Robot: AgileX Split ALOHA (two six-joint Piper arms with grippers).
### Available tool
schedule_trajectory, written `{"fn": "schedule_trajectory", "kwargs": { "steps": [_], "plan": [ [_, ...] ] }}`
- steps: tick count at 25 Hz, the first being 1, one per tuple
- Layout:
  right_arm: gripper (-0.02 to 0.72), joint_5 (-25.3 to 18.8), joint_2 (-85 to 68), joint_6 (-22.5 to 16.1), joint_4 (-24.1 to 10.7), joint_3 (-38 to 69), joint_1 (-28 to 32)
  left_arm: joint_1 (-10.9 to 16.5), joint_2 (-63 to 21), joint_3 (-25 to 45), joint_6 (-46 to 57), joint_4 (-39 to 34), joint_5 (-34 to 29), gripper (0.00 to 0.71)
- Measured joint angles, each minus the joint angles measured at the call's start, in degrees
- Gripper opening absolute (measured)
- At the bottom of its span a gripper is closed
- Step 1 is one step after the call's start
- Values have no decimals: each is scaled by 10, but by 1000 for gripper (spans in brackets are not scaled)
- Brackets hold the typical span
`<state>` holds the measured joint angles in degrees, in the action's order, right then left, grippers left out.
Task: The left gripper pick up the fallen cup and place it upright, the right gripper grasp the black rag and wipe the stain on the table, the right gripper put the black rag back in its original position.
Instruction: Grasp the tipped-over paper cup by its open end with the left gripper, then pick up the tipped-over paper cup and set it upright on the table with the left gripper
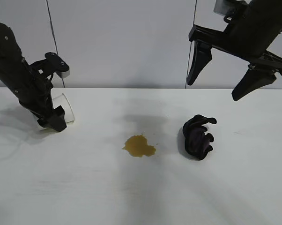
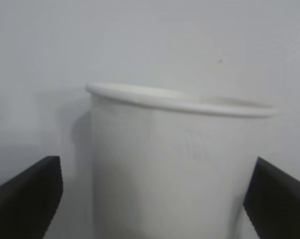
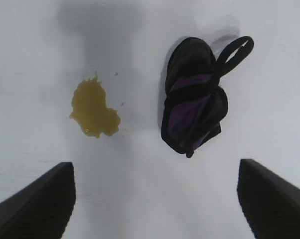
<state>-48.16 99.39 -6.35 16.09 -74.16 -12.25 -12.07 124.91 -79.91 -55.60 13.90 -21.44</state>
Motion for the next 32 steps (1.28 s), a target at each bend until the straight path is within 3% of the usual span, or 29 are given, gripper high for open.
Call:
{"fn": "schedule_trajectory", "kwargs": {
  "steps": [2, 6, 8, 13, 16, 21, 23, 27, 32],
  "plan": [
    [612, 0, 0, 0, 0, 0, 0, -6, 0, 0, -2, 0, 0, 623],
    [612, -1, 0, 1, 0, 0, 0, -8, 0, -8, -3, 2, 1, 446],
    [612, -1, 0, 1, 0, 0, 0, -8, 0, -12, -3, 2, 3, 405],
    [612, 0, 0, 1, 0, 0, 0, -8, -2, -12, -3, 14, -10, 380],
    [612, 0, 0, 2, 0, -1, 0, -8, -17, -12, -28, 64, -43, 378],
    [612, 0, 0, 2, 0, -1, 0, -8, -73, -12, -190, 230, -97, 377],
    [612, -1, 0, 2, 0, -1, 0, -1, -89, -12, -272, 323, -151, 377],
    [612, -9, 0, 2, 0, -1, 0, 35, -102, 6, -402, 499, -270, 377],
    [612, -18, 0, 4, 0, -1, 0, 71, -105, 102, -589, 665, -348, 376]
  ]
}}
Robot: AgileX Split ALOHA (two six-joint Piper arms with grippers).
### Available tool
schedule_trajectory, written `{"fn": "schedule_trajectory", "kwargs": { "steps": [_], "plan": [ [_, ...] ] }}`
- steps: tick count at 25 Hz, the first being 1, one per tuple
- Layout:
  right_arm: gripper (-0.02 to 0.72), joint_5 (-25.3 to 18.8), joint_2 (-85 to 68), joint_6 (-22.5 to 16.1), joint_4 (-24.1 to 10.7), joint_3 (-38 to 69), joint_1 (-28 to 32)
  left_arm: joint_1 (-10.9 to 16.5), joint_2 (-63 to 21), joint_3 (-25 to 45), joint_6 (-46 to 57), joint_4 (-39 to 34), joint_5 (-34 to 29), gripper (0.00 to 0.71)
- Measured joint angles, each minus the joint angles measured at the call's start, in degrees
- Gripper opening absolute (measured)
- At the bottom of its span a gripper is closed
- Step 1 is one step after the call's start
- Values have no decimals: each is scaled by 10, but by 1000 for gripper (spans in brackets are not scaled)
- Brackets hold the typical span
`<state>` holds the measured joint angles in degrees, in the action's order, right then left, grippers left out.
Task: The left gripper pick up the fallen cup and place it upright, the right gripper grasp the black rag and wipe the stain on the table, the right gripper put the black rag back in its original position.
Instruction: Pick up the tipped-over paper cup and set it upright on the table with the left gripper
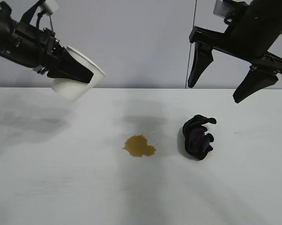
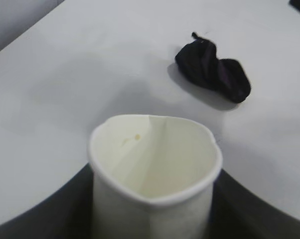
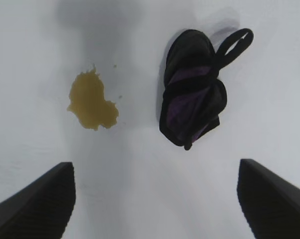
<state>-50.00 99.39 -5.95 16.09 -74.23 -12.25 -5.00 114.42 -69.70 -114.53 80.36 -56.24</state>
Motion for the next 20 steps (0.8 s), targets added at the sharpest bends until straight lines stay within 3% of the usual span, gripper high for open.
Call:
{"fn": "schedule_trajectory", "kwargs": {
  "steps": [4, 7, 20],
  "plan": [
    [612, -1, 0, 0, 0, 0, 0, 0, 0, 97, -226, 133, -58, 375],
    [612, -2, 0, 0, 0, 0, 0, 0, 5, 136, -331, 153, -88, 375],
    [612, -12, 0, 13, 0, 0, 0, 30, 114, 143, -406, 169, -93, 375]
  ]
}}
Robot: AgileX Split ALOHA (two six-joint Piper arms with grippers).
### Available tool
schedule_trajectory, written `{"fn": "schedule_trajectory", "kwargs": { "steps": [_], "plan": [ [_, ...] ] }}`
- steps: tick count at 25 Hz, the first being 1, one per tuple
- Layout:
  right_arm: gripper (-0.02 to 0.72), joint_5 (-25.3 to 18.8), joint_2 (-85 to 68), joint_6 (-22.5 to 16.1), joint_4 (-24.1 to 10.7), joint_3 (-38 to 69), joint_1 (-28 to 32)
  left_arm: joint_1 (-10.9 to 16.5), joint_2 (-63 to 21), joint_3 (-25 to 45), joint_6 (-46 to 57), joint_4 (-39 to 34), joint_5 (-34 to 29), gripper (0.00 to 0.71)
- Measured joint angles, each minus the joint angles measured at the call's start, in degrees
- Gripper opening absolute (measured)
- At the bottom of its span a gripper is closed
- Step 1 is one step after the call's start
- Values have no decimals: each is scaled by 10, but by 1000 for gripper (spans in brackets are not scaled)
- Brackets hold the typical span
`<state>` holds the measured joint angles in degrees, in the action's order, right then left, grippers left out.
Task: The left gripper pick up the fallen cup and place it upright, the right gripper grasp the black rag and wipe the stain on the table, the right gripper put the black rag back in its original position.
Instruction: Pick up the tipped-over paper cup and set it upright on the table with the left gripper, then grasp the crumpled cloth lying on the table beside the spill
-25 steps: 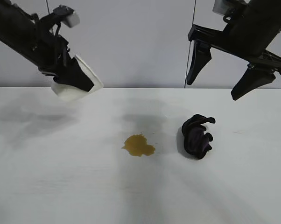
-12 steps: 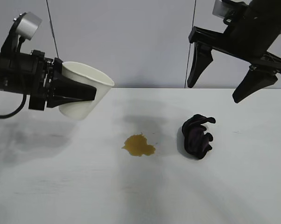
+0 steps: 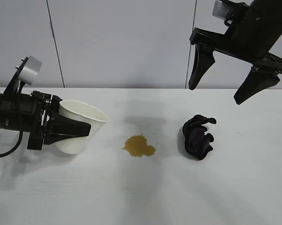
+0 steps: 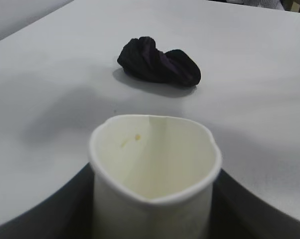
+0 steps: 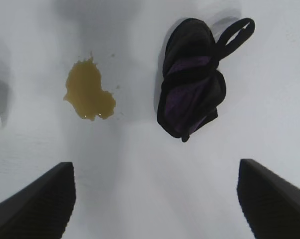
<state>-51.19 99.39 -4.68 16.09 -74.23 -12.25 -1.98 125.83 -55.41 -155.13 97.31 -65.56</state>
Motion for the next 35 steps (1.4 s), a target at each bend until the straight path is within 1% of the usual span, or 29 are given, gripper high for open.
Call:
{"fn": "schedule_trajectory", "kwargs": {
  "steps": [9, 10, 11, 13, 14, 15, 16, 19, 22, 24, 26, 28, 29, 30, 32, 33, 35],
  "plan": [
    [612, 0, 0, 0, 0, 0, 0, 1, 28, 0, -5, 4, 0, 375],
    [612, 0, 0, 0, 0, 0, 0, 1, 28, 0, -5, 4, 0, 385],
    [612, 0, 0, 0, 0, 0, 0, 1, 28, 0, -5, 4, 0, 406],
    [612, -1, 0, 0, 0, 0, 0, 1, 28, 0, -5, 4, 0, 512],
    [612, -1, 0, 0, 0, 0, 0, 1, 28, 0, -6, 4, 0, 577],
    [612, -1, 0, 0, 0, 0, 0, 1, 28, 0, -7, 4, 0, 621],
    [612, -1, 0, 0, 0, 0, 0, 1, 28, 0, -8, 4, 0, 648],
    [612, -3, 0, 1, 0, 0, 0, 1, 26, 0, -10, 4, 0, 681],
    [612, -4, 0, 3, 0, 0, 0, 1, 8, 0, -8, 4, 1, 689],
    [612, -5, 0, 6, 0, 0, 0, 1, -19, 0, 20, 4, 1, 692],
    [612, -7, 0, 7, 0, 0, 0, 1, -50, 0, 72, 4, 0, 693],
    [612, -12, 0, 9, 0, 0, 0, 1, -90, 0, 155, -8, 4, 693],
    [612, -13, 0, 9, 0, 0, 0, 1, -113, 0, 199, -19, 20, 693],
    [612, -14, 0, 9, 0, 0, 0, -1, -137, 0, 251, -28, 42, 693],
    [612, -14, 0, 11, 0, 0, 0, -6, -185, 0, 415, -54, 111, 693],
    [612, -14, 0, 13, 0, 0, 0, -11, -212, 0, 505, -78, 161, 693],
    [612, -12, 0, 15, -1, 0, 0, -25, -256, -8, 677, -158, 232, 693]
  ]
}}
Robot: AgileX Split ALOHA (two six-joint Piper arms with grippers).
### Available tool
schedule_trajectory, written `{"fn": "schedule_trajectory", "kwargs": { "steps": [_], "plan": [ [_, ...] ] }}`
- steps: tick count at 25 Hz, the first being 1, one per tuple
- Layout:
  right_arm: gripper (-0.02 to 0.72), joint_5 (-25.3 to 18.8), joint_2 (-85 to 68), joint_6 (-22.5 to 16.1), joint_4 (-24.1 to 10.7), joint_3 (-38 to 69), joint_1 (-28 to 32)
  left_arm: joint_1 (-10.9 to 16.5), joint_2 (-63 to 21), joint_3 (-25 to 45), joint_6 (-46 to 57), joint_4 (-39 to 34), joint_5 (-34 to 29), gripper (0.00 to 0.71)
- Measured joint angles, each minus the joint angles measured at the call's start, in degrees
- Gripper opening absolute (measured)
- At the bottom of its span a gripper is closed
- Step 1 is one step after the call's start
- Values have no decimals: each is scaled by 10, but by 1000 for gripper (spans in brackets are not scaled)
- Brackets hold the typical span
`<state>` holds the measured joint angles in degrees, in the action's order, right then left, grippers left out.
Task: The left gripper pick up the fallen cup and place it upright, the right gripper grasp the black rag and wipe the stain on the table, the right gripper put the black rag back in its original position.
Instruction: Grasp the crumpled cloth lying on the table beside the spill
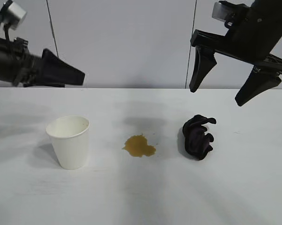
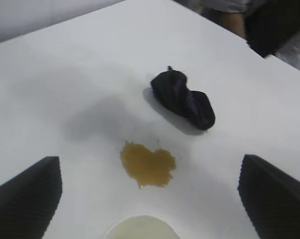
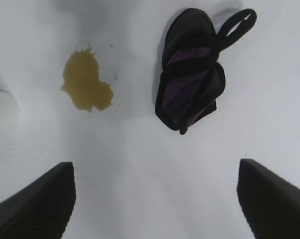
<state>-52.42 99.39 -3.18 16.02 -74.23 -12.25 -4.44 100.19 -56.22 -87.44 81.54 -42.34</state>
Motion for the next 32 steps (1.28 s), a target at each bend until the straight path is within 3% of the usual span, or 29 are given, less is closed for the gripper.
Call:
{"fn": "schedule_trajectory", "kwargs": {
  "steps": [2, 6, 8, 10, 13, 24, 29, 32],
  "plan": [
    [612, 6, 0, 0, -3, 0, 0, -17, -34, -20, 141, -94, 39, 693],
    [612, 33, 0, 0, -23, 0, 0, -49, -50, -73, 418, -295, 39, 693],
    [612, 53, 1, 0, -40, -1, 0, -61, -44, -87, 509, -376, 36, 693],
    [612, 71, 12, -2, -65, -2, 0, -66, -35, -91, 544, -411, 34, 693],
    [612, 98, 46, -9, -81, -2, 0, -68, -28, -92, 560, -427, 24, 693],
    [596, 178, 160, -12, -79, -2, -24, -68, -28, -92, 563, -429, 20, 693],
    [486, 200, 185, -22, -79, -2, -40, -68, -28, -92, 563, -430, 20, 693],
    [351, 203, 196, -27, -82, -2, -40, -68, -28, -92, 563, -430, 20, 693]
  ]
}}
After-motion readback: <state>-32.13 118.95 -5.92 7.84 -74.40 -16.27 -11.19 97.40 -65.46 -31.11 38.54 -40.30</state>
